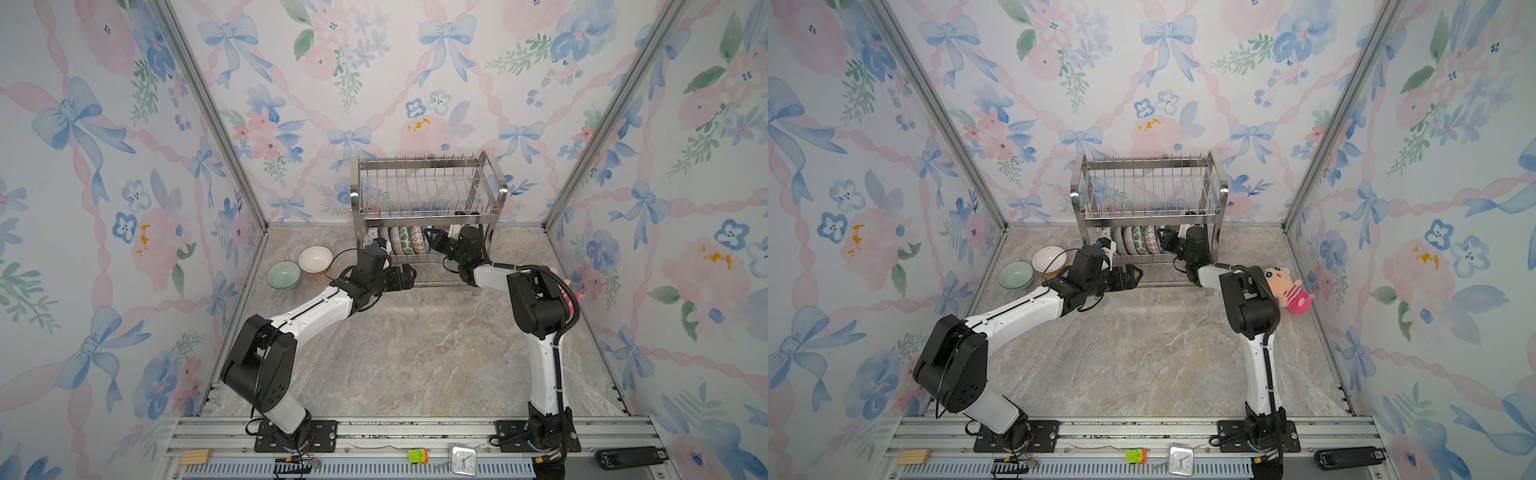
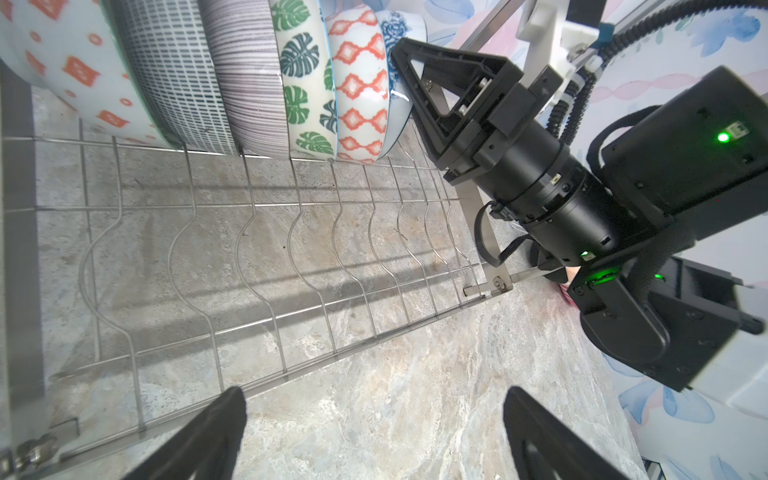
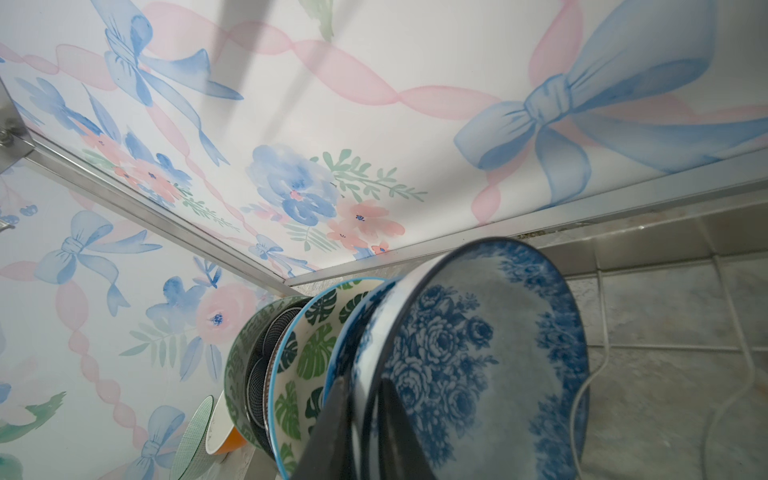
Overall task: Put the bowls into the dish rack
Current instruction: 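Open the right gripper and release the rose-pattern bowl in the rack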
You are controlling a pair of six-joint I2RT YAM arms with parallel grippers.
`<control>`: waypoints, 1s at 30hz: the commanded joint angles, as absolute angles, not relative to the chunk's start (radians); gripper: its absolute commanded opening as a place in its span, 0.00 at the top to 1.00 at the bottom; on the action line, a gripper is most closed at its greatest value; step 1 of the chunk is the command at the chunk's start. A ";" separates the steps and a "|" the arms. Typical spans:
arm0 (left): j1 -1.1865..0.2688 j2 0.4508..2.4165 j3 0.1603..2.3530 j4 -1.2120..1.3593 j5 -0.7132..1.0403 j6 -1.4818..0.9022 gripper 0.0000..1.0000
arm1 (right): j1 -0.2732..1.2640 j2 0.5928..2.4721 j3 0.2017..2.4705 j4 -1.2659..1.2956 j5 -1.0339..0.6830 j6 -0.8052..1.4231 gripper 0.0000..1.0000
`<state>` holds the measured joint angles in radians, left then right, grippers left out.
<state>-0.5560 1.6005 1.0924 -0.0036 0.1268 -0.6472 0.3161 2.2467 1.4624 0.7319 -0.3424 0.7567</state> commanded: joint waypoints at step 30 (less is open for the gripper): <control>-0.554 1.500 1.057 -0.032 0.113 -0.647 0.02 | 0.332 2.038 1.320 0.679 -0.311 0.684 0.69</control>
